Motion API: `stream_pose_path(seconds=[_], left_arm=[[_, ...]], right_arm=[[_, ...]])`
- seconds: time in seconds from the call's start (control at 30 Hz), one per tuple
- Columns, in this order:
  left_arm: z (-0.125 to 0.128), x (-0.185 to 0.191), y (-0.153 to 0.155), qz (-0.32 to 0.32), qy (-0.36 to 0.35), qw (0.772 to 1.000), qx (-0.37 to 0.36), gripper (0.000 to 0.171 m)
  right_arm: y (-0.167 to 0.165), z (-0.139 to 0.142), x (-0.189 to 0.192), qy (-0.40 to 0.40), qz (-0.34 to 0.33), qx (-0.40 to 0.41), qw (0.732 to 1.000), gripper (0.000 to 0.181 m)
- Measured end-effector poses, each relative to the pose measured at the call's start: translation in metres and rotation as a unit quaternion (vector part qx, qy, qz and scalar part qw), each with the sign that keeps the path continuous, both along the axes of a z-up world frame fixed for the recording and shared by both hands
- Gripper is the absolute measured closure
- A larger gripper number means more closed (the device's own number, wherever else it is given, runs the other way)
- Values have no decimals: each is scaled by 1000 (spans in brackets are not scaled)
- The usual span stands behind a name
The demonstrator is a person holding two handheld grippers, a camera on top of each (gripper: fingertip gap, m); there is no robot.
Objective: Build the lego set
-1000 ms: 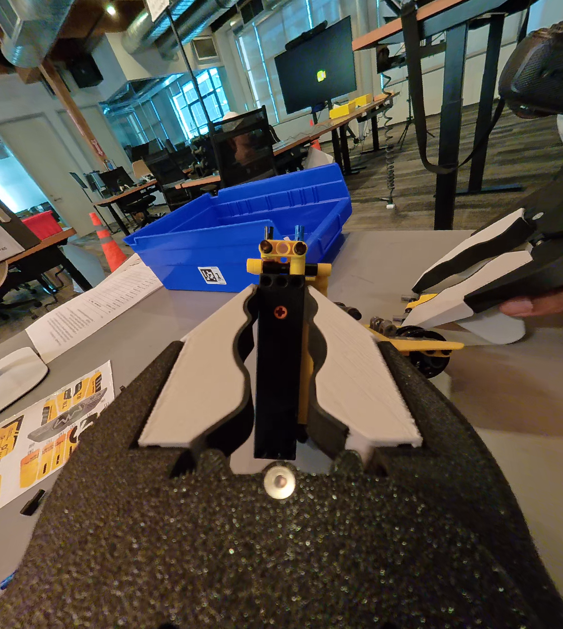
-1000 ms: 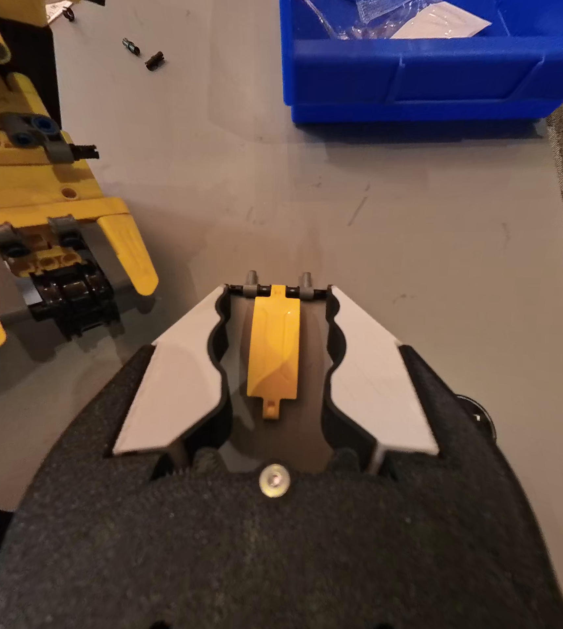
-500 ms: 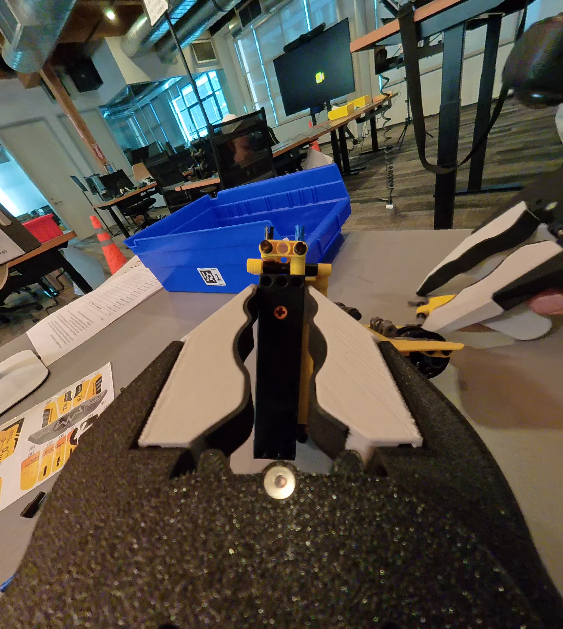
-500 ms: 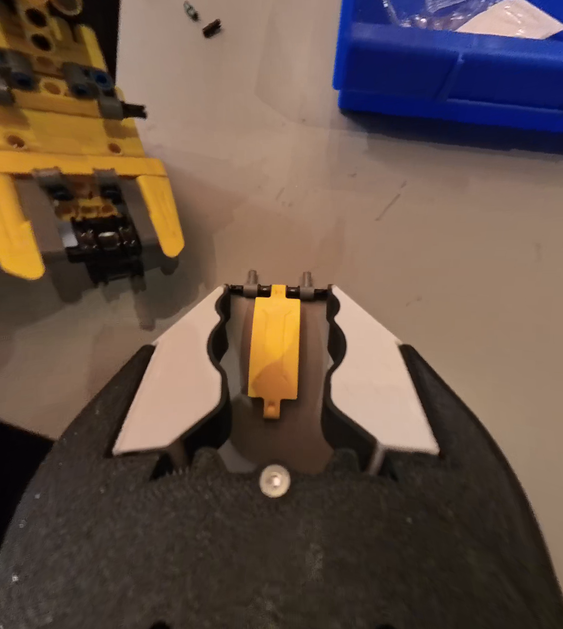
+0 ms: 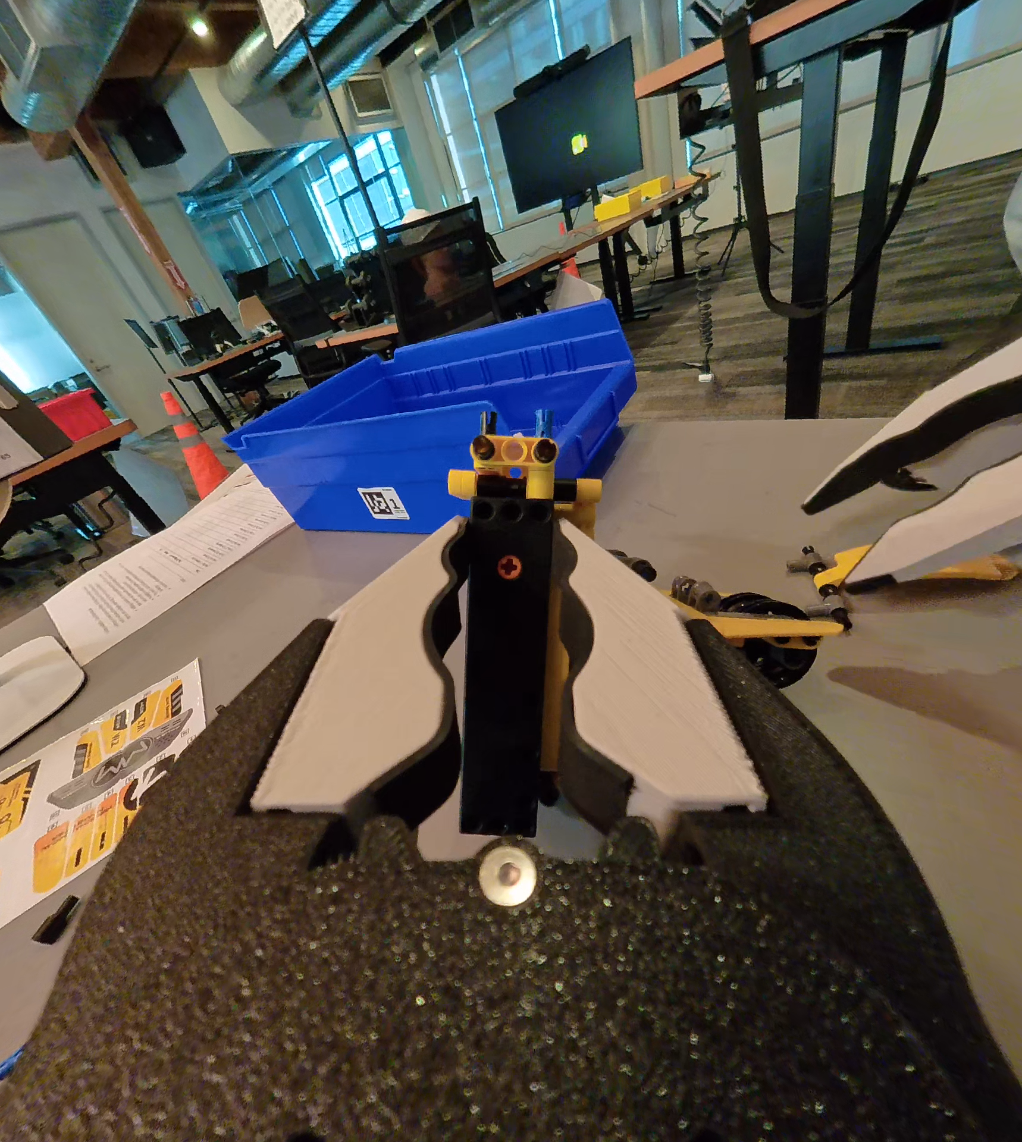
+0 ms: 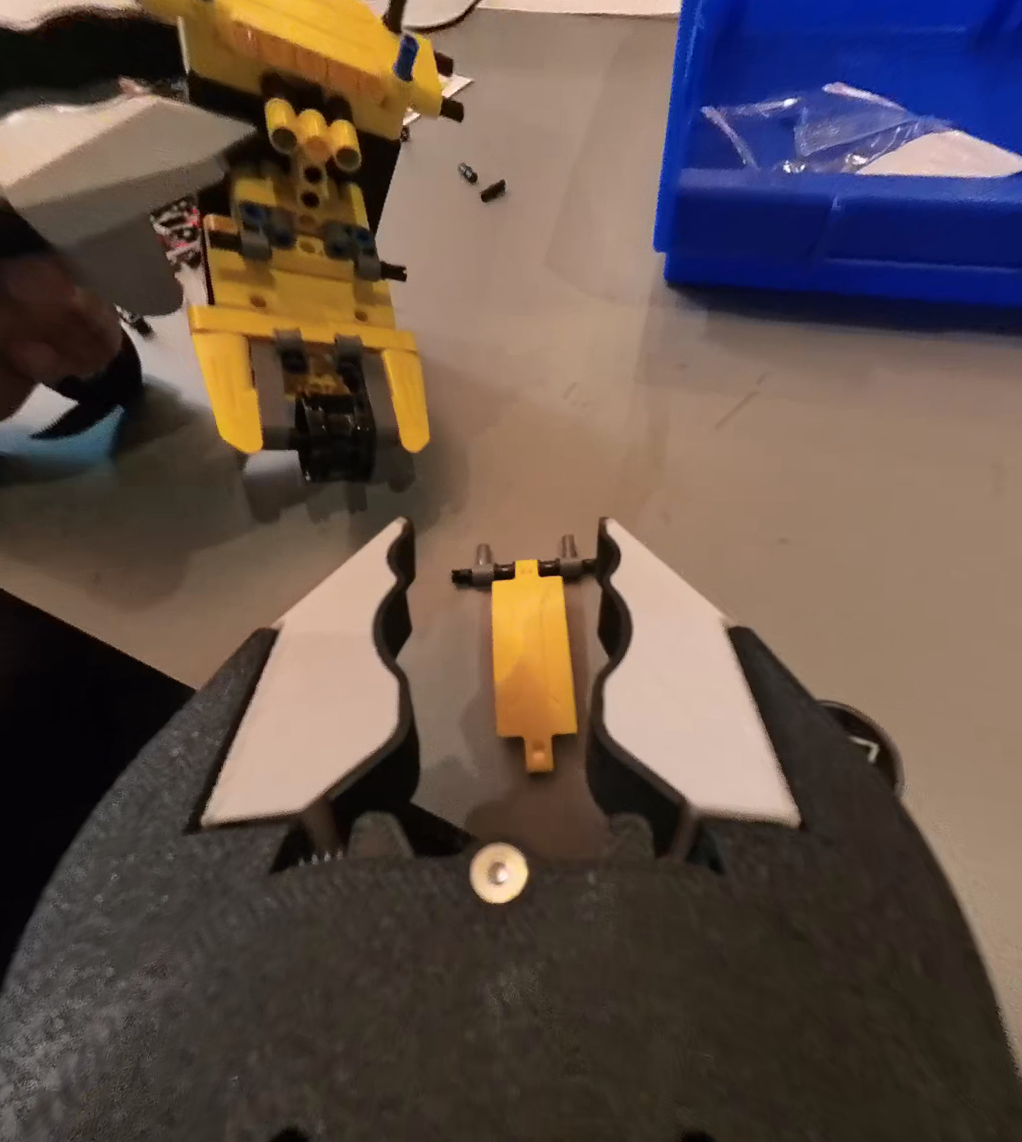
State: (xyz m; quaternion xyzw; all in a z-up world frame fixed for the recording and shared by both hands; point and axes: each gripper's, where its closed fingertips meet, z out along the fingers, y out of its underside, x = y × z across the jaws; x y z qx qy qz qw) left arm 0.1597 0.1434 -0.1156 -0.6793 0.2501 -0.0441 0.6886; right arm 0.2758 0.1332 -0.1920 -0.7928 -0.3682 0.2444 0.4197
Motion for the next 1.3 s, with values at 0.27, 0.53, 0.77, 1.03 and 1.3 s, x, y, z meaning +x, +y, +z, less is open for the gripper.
stream_pose_path(seconds=[0.27,0.53,0.77,1.03,1.3], left_arm=[[0,1,-1,-1,2,1000,1,147],[0,1,-1,-3,-1,1000,-1,146],[0,1,-1,-4,2,1000,1,147],[0,2,-2,-5,1,1000,0,146],[0,1,0,-4,-2,1000,0,146]], right_arm=[[5,-24,5,-80,-41,9,996,111],[1,-27,1,-73,-19,0,997,120],[0,-27,0,-75,19,-4,997,120],[-2,-26,2,-73,88,-27,993,121],[-3,-27,-1,-88,44,-5,995,124]])
